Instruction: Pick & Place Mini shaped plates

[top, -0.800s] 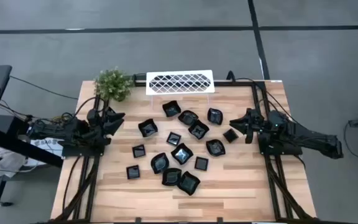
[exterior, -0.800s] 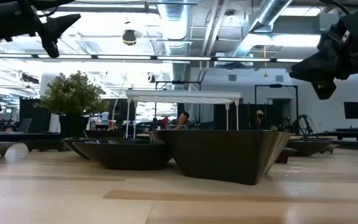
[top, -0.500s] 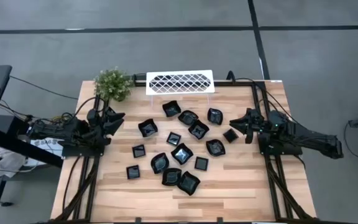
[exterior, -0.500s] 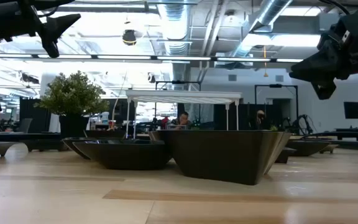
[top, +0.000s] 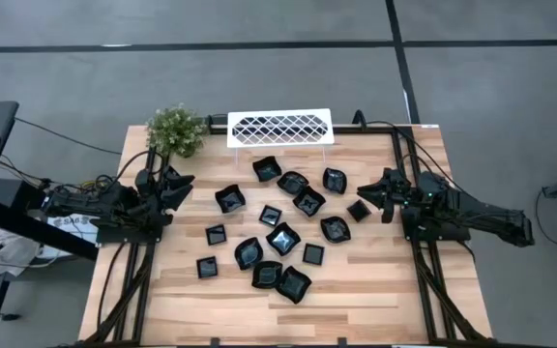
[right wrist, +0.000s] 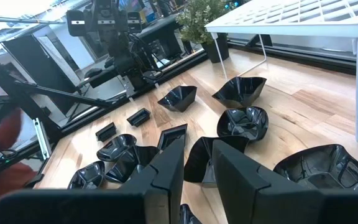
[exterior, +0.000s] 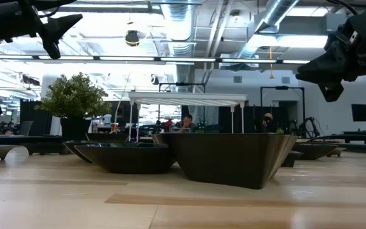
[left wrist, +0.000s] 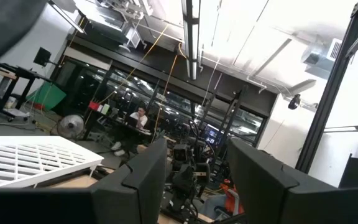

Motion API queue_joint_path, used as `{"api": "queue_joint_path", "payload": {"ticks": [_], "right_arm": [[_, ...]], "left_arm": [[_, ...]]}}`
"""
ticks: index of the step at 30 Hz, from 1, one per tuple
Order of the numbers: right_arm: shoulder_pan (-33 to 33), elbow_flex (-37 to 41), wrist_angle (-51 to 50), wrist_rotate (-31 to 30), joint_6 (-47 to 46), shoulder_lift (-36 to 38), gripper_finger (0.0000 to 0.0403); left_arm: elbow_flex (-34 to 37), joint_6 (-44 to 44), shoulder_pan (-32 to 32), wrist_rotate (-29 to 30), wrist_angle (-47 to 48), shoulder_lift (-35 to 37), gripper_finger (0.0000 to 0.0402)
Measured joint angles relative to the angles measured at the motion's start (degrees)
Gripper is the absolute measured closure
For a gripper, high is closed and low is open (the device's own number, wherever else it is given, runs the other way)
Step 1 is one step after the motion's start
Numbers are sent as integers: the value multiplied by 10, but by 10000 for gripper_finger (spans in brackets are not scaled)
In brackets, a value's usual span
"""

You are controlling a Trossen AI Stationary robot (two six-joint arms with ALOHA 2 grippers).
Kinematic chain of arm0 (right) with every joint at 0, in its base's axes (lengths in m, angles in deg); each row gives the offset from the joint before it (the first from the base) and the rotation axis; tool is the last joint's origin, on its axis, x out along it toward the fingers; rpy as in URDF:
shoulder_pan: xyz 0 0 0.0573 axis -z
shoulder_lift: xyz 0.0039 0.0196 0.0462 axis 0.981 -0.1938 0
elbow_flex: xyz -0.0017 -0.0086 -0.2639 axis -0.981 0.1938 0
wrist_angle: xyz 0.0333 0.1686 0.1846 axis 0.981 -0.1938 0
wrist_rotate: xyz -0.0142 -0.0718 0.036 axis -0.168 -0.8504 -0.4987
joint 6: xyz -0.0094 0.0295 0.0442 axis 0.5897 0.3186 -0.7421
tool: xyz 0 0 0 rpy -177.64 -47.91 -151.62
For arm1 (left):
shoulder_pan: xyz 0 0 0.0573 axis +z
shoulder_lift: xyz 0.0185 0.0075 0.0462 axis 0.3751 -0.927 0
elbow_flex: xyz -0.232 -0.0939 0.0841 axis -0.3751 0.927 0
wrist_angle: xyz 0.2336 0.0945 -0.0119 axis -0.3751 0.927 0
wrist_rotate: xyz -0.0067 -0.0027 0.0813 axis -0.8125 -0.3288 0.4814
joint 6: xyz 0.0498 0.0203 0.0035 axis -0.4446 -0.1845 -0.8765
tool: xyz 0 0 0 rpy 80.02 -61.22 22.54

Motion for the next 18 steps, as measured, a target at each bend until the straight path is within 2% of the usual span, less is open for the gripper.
{"api": "queue_joint_path", "payload": {"ticks": [13, 18], "right_arm": [[0, 0, 0, 0, 6, 0, 321], [5, 0, 1, -6, 134, 0, 321]], "left_arm": [[0, 0, 0, 0, 0, 0, 229], [0, 0, 0, 0, 0, 0, 229]]}}
